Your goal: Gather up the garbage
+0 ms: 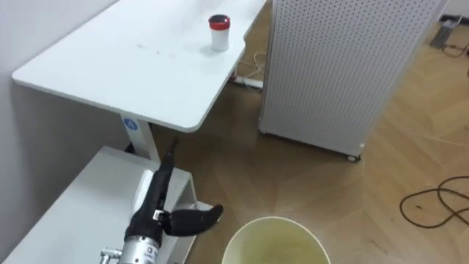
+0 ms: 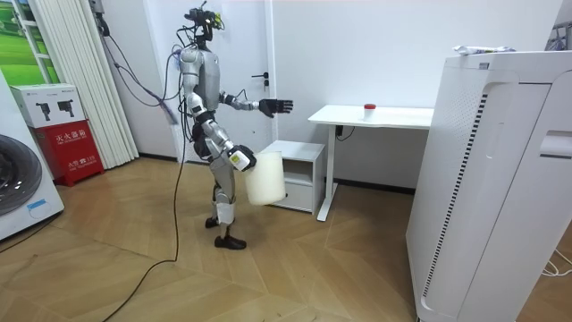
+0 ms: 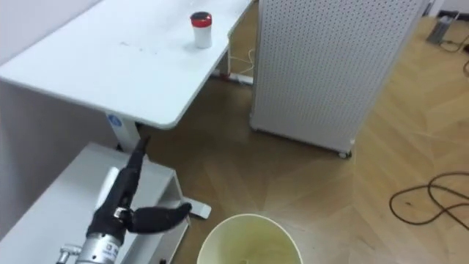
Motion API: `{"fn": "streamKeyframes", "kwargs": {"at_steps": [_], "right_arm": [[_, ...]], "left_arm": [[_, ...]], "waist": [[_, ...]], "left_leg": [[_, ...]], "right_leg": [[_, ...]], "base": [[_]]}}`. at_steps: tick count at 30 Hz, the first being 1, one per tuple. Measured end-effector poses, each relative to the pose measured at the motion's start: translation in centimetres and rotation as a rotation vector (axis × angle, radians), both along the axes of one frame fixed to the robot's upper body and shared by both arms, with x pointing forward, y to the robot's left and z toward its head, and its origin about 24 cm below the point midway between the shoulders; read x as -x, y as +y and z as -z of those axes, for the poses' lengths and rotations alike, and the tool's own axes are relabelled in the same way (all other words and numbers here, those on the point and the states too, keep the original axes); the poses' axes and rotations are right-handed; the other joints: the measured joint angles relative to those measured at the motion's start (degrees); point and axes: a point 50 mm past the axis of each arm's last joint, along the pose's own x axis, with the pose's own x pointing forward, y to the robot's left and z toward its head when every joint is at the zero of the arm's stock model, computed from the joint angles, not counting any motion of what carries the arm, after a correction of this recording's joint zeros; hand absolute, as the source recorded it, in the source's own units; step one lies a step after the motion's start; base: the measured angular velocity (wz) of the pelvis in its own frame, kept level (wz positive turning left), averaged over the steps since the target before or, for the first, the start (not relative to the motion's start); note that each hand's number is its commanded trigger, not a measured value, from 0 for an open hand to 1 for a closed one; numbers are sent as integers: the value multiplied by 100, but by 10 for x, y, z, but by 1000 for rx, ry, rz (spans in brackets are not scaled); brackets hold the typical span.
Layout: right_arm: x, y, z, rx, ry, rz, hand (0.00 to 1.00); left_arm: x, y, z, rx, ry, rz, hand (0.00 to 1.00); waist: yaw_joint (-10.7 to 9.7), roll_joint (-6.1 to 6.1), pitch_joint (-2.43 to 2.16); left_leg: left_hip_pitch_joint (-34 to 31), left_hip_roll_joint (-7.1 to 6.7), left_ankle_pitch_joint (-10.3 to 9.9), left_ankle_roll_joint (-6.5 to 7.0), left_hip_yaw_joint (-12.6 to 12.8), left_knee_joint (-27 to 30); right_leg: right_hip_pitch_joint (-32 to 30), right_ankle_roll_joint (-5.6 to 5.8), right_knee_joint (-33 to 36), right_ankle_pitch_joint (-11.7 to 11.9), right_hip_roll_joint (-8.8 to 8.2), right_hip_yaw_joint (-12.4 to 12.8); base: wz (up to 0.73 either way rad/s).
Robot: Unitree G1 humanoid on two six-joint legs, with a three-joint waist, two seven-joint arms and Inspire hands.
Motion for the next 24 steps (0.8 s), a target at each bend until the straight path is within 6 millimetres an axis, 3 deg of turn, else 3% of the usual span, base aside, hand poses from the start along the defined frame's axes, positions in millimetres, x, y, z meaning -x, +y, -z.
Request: {"fn": "streamKeyframes", "kwargs": {"at_steps": [5, 9, 11, 13, 17, 21, 24], "right_arm": [[2, -1, -4, 26, -24, -44, 100], [7, -3, -7, 23, -45, -40, 100], [8, -6, -8, 29, -50, -30, 100], [8, -5, -9, 38, -53, -38, 100], [7, -7, -10, 52, -54, -48, 100], [8, -6, -10, 64, -51, -64, 100], [8, -7, -10, 81, -51, -82, 100]], "left_arm": [[3, 15, -19, 26, -96, -105, 0], [9, 24, -27, 60, -136, -162, 0], [10, 29, -31, 78, -154, -186, 0], [13, 36, -38, 80, -187, -227, 0], [18, 45, -41, 83, -212, -293, 0], [22, 47, -38, 85, -207, -319, 0], [22, 45, -37, 86, -204, -312, 0]], "waist": [[9, -63, -40], [77, -44, -30], [178, -48, -28], [187, 2, -2], [258, 83, 18], [280, 147, 10], [266, 211, 11]], "left_leg": [[307, 63, 49, -118, 103, -121], [402, 179, 69, -153, 94, 113], [451, 198, 69, -153, 47, 186], [529, 214, 81, -176, -310, 147], [615, 211, 135, -270, -718, 32], [588, 224, 195, -371, -1115, 169], [490, 180, 189, -394, -1415, 215]], "right_leg": [[143, -93, -24, -55, 91, -65], [320, -225, -207, -18, 244, -127], [328, -287, -219, -57, 307, -17], [413, -331, -309, -78, 435, 156], [403, -450, -303, -73, 614, 370], [442, -559, -300, -97, 718, 489], [499, -576, -333, -97, 741, 590]], "base": [[-15], [-33], [-46], [-24], [-32], [-18], [0]]}}
